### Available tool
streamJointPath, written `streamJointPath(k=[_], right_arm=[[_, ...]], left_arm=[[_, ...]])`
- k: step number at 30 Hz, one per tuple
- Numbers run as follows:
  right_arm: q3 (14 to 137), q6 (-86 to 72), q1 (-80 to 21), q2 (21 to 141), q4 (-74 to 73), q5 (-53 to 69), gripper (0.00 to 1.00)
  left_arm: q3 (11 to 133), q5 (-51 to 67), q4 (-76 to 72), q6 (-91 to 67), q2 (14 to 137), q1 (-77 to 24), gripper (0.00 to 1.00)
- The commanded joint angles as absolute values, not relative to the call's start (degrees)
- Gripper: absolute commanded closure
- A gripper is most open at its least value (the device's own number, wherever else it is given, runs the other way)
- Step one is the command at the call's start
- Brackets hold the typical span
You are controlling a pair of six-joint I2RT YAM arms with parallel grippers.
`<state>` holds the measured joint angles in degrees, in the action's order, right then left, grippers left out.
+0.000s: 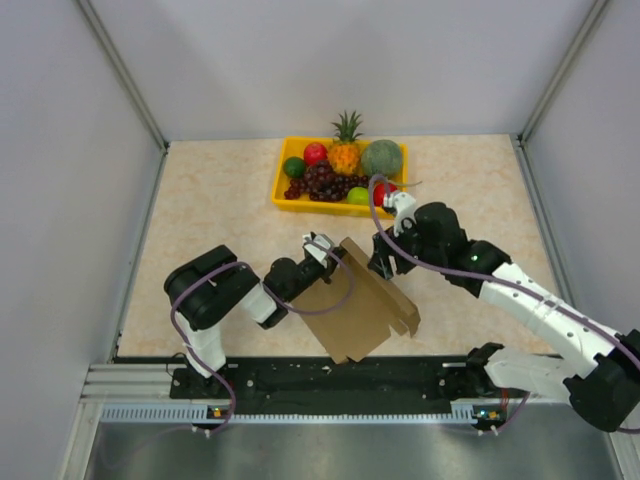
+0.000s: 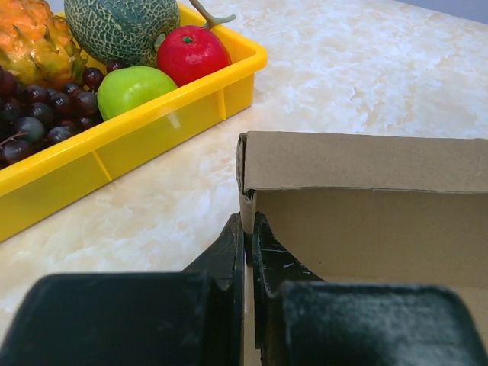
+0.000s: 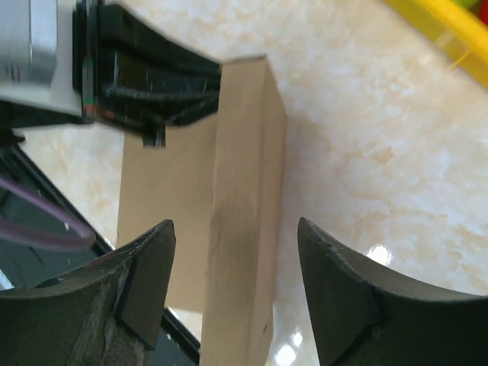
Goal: Fold the paper box
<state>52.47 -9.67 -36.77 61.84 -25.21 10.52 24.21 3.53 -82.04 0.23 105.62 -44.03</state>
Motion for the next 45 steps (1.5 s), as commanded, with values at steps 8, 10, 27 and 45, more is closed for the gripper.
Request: streamJointPath(k=[8, 10, 27, 45], right_arm=[[52.5, -5.7, -47.0, 67.0, -26.0, -5.0, 0.34], [52.9, -6.1, -47.4, 67.8, -25.2, -6.1, 0.35], [52.2, -7.9, -47.7, 69.2, -22.4, -1.5, 0.69], [52.8, -8.8, -49.2, 71.5, -21.4, 0.9, 0.8]], left_arm=[[21.9, 1.3, -89.6, 0.9, 106.7, -44.1, 1.0], [21.8, 1.5, -89.8, 0.8, 106.7, -44.1, 1.0], [22.9, 3.2, -89.2, 0.6, 108.2, -44.1, 0.88], [24.7, 1.5, -88.6, 0.9, 108.5, -44.4, 0.82]])
